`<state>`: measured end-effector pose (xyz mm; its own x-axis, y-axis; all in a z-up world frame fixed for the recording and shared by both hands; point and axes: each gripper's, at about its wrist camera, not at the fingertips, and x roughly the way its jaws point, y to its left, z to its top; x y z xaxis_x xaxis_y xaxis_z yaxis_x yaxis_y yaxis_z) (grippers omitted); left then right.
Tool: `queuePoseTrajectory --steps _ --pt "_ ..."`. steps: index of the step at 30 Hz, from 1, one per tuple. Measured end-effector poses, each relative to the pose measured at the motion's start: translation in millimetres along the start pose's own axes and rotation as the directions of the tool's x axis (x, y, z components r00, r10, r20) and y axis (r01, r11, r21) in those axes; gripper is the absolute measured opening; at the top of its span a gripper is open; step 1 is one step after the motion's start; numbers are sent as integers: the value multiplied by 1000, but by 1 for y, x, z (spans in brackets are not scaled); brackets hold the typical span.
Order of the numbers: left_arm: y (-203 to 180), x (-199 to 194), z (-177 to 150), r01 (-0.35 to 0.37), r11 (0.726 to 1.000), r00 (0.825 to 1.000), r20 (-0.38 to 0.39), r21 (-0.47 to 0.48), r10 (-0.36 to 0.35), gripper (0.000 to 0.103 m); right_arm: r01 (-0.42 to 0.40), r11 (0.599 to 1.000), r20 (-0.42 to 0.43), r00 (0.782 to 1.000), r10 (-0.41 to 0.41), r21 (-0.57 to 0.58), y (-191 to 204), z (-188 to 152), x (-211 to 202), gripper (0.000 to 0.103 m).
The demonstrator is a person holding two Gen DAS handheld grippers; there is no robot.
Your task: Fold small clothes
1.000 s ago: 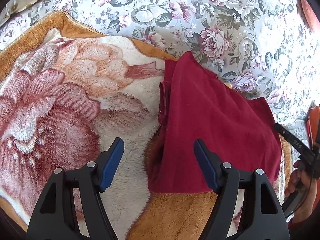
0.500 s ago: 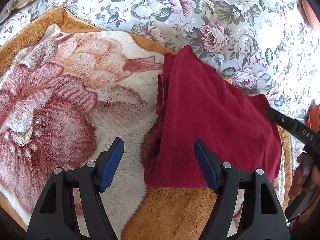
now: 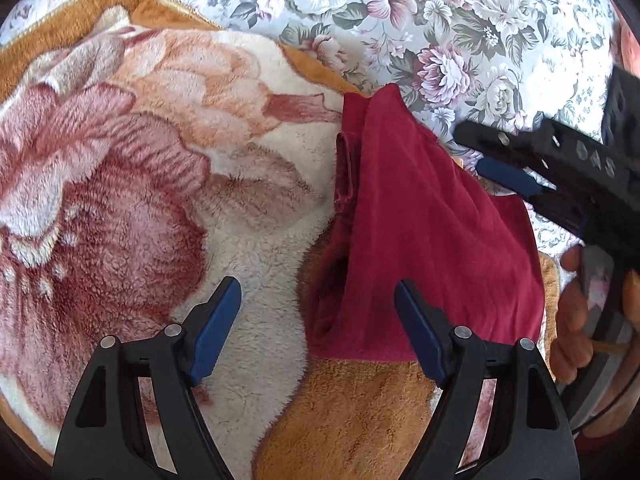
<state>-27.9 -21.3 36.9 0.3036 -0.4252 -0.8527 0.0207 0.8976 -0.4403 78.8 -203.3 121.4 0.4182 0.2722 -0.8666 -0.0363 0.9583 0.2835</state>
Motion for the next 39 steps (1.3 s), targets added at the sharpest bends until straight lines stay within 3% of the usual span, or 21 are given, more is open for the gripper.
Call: queuePoseTrajectory --steps 7,10,12,17,21,23,24,25,26,27,30,34,36,39 --pt "-9 9 -5 17 1000 1000 4 26 -17 81 64 994 -91 993 -71 -87 36 25 51 56" --pt "-13 12 -6 43 999 999 21 10 -43 93 104 986 -143 982 -123 -131 45 31 77 56" --pt "-14 14 -5 48 999 998 29 1 -48 93 111 983 -165 977 -135 -146 47 34 91 56" --pt "-11 16 -1 110 993 993 41 -37 -108 102 134 971 -192 966 -172 -198 48 37 112 57" --pt "-14 17 3 104 994 994 49 -19 -102 102 196 942 -189 949 -252 -274 49 33 123 58" --pt "-19 17 4 90 996 995 52 7 -91 101 212 933 -148 953 -263 -289 48 29 119 51" --pt "-21 17 3 91 996 994 52 17 -92 96 210 931 -132 957 -258 -297 47 26 115 43" --pt "-24 17 4 103 994 994 43 23 -104 72 193 935 -114 965 -236 -298 45 24 109 35" --pt "-29 21 6 130 991 991 23 19 -130 41 175 941 -100 972 -212 -290 42 22 101 30" --pt "-31 25 7 168 986 986 -11 0 -168 37 156 950 -85 979 -185 -271 37 22 91 21" --pt "-40 18 10 201 980 980 4 -2 -201 28 111 970 -35 992 -121 -217 21 24 55 13" --pt "-77 -14 11 304 947 950 47 104 -310 28 71 984 59 996 -62 -164 -7 27 -5 12" --pt "-104 -27 8 362 918 927 42 165 -373 28 51 990 96 995 -39 -128 -26 25 -36 11" --pt "-147 -30 4 406 881 907 13 242 -421 28 43 996 151 988 -30 -83 -59 20 -80 11"
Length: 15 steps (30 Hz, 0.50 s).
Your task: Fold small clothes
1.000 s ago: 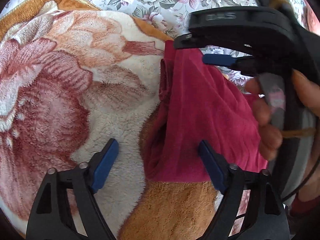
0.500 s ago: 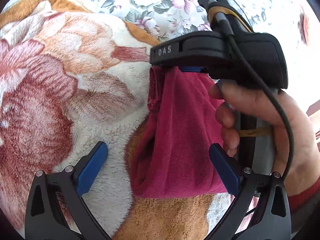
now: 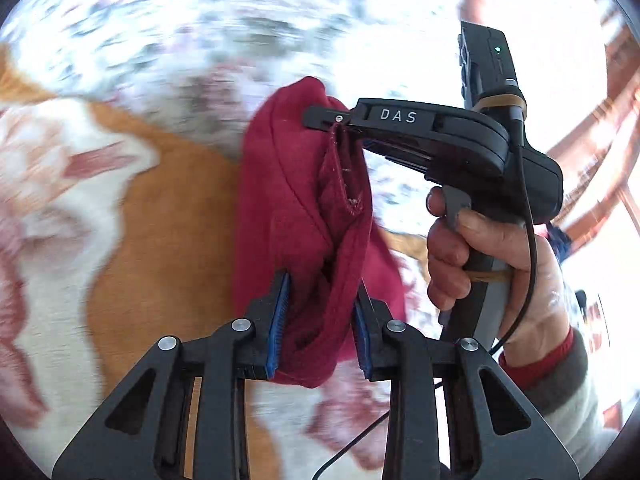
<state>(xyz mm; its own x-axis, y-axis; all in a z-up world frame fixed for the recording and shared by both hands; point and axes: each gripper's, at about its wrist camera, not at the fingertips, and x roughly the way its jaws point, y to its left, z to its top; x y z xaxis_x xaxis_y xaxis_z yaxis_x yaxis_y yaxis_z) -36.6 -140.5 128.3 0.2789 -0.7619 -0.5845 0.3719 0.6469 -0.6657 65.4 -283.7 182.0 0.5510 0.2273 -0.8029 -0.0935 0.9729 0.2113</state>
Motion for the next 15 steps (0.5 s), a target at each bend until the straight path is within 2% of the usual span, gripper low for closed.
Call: queuePoseTrajectory --steps 2,5,7,10,12,13,15 --pt "-26 23 1 47 999 998 -43 26 -46 28 15 999 22 1000 -16 34 -28 -7 -24 11" --pt "-57 62 2 65 993 994 -99 98 -55 28 59 993 17 998 -61 104 -79 -24 -39 10" --pt "-71 88 -2 81 986 987 -150 146 -59 28 113 982 -12 994 -113 151 -109 -38 -30 10" --pt "-77 114 -9 126 973 968 -240 193 -78 28 185 960 -77 982 -173 211 -143 -61 -1 10" --pt "-84 120 -11 145 964 952 -297 221 -75 28 174 948 -102 983 -151 266 -158 -74 16 10" --pt "-87 117 -10 155 958 950 -304 242 -77 28 153 942 -86 987 -134 298 -163 -78 18 11" --pt "-91 104 -2 135 940 961 -272 313 -47 34 101 929 -54 995 -87 356 -172 -83 9 16"
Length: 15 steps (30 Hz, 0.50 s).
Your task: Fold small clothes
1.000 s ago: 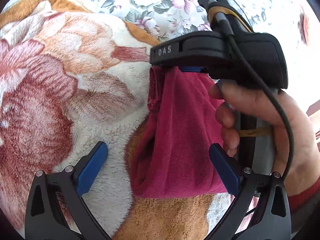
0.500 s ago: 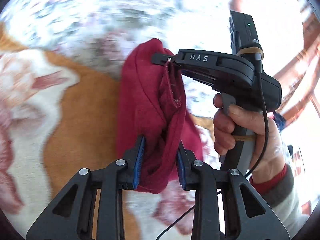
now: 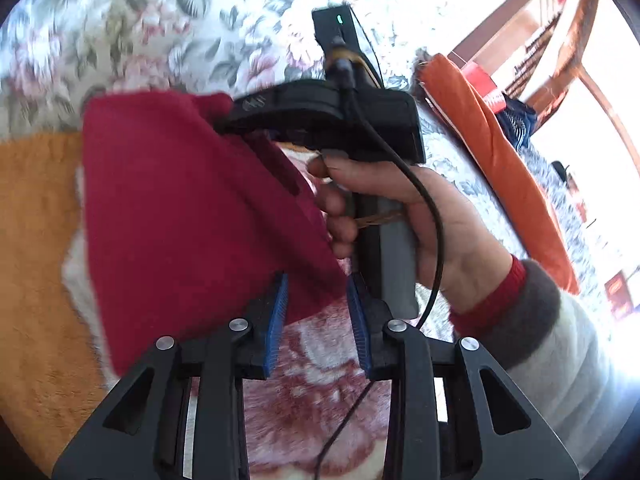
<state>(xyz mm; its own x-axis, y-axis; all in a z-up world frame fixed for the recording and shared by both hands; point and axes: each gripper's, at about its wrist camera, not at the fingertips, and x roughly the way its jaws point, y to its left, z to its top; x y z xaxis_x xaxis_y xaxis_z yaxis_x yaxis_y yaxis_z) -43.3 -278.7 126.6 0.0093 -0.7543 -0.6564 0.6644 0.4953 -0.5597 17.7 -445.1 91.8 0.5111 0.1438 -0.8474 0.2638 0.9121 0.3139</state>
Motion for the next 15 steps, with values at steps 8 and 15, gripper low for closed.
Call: queuePoseTrajectory --steps 8,15 --pt "30 -69 -19 -110 987 984 124 -113 124 61 -133 990 11 991 133 42 -12 -38 -59 48" --pt "49 -66 -36 -216 969 976 -4 -123 217 61 -114 990 -8 993 115 87 -11 -45 -35 51"
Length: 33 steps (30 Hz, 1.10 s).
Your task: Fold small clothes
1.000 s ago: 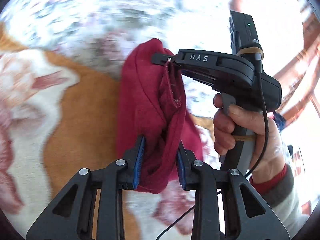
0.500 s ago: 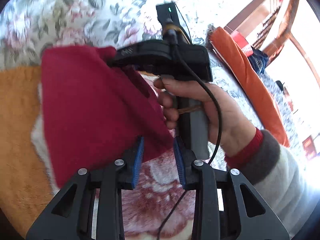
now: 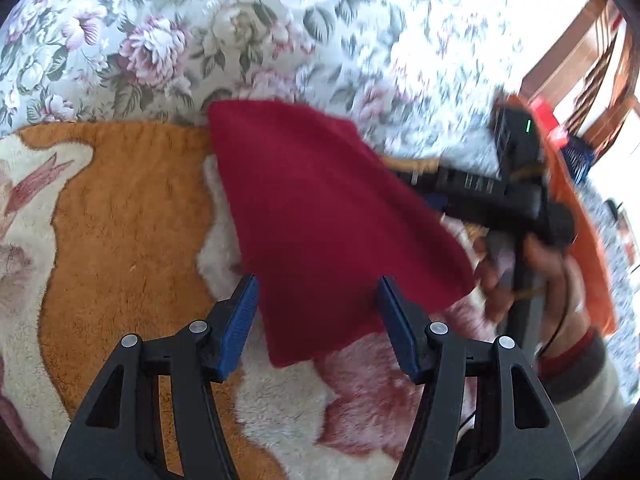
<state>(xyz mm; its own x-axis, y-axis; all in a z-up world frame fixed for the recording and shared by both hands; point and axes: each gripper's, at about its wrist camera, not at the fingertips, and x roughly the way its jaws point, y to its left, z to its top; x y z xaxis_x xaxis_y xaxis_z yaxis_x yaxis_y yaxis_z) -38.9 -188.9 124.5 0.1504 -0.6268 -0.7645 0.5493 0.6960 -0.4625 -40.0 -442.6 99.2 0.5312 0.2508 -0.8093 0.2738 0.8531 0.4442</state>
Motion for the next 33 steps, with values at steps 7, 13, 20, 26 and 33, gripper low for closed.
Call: queuePoseTrajectory --steps 7,13,20,26,33 --pt "-3 25 -5 -46 999 997 -68 26 47 62 -118 985 23 993 116 125 -8 8 15 55" --pt "1 24 -7 -39 999 996 -75 4 40 62 -248 956 112 966 232 160 -3 7 0 59" --pt "-1 27 -6 -53 999 996 -78 12 53 63 -201 978 49 979 198 63 8 -4 10 65" --pt "-2 16 0 -24 1000 999 -47 13 25 63 -68 996 72 995 72 -52 26 -4 3 25" --pt "-1 5 3 -38 999 999 16 18 38 63 108 981 129 988 -88 -158 24 -1 -27 24"
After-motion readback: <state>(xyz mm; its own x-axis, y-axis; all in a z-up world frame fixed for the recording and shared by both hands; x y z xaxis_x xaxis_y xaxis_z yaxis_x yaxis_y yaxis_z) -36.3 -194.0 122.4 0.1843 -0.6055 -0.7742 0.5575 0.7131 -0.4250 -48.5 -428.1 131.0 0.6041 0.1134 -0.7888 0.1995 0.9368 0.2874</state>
